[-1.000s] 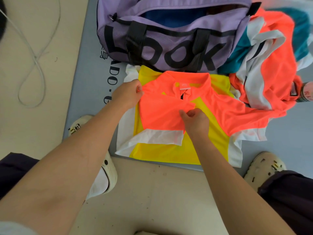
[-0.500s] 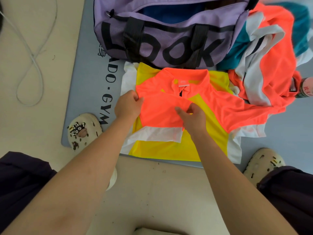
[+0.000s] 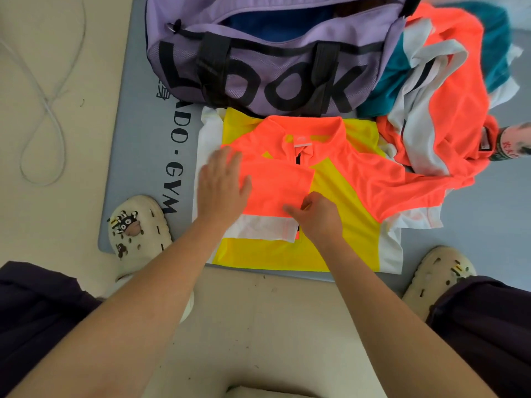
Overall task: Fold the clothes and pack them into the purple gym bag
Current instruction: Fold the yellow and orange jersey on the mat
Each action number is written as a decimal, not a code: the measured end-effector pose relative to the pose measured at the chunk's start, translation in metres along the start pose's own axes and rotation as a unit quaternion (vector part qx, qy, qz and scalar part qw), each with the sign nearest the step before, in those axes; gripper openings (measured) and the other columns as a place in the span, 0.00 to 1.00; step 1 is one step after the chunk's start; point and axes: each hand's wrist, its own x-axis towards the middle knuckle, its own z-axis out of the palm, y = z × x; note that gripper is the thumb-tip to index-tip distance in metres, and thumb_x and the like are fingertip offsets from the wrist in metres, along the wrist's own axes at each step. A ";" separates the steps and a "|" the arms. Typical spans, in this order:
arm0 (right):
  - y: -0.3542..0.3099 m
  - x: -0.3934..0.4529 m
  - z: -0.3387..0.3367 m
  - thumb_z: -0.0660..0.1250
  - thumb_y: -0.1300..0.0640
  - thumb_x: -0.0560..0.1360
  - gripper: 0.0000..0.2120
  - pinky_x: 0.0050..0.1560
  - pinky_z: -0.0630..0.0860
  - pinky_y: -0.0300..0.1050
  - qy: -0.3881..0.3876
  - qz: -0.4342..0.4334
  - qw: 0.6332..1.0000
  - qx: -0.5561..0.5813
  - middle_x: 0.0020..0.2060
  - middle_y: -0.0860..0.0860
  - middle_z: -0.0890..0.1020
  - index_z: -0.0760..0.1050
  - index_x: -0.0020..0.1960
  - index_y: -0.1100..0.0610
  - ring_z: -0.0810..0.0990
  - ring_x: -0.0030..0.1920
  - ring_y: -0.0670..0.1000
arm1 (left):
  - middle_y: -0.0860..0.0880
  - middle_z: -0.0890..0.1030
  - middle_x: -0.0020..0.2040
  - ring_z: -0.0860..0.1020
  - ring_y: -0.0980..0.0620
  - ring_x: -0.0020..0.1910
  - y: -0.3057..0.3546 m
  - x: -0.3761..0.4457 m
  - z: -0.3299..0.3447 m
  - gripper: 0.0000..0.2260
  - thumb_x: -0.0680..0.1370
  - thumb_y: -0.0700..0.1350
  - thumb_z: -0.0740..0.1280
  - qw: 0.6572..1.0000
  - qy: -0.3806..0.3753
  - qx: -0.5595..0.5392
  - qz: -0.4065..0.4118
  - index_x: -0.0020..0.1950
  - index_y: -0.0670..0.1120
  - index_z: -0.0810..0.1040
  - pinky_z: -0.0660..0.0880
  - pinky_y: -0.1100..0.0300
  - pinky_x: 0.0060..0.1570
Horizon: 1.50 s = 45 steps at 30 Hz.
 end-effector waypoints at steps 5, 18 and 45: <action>0.003 0.000 -0.010 0.67 0.53 0.75 0.07 0.36 0.69 0.47 0.041 -0.022 0.999 -0.018 0.41 0.56 0.81 0.74 0.46 0.57 0.79 0.44 0.59 | 0.47 0.47 0.81 0.45 0.47 0.80 -0.010 -0.017 0.011 0.27 0.83 0.59 0.50 0.980 -0.172 0.086 0.059 0.80 0.52 0.51 0.49 0.42 0.76; 0.052 0.076 -0.123 0.67 0.55 0.74 0.20 0.62 0.64 0.55 0.134 -0.103 0.976 -0.136 0.60 0.55 0.76 0.72 0.64 0.57 0.72 0.64 0.58 | 0.46 0.63 0.77 0.61 0.44 0.74 0.127 -0.003 0.028 0.25 0.82 0.57 0.57 0.971 -0.200 0.006 0.128 0.77 0.51 0.62 0.65 0.48 0.67; 0.032 0.032 -0.173 0.58 0.51 0.82 0.16 0.39 0.77 0.41 -0.265 0.029 0.963 -0.032 0.45 0.60 0.85 0.73 0.59 0.63 0.84 0.41 0.58 | 0.48 0.84 0.47 0.82 0.50 0.46 0.185 -0.001 0.001 0.25 0.78 0.66 0.57 0.618 -0.387 -0.606 -0.317 0.57 0.47 0.81 0.75 0.56 0.48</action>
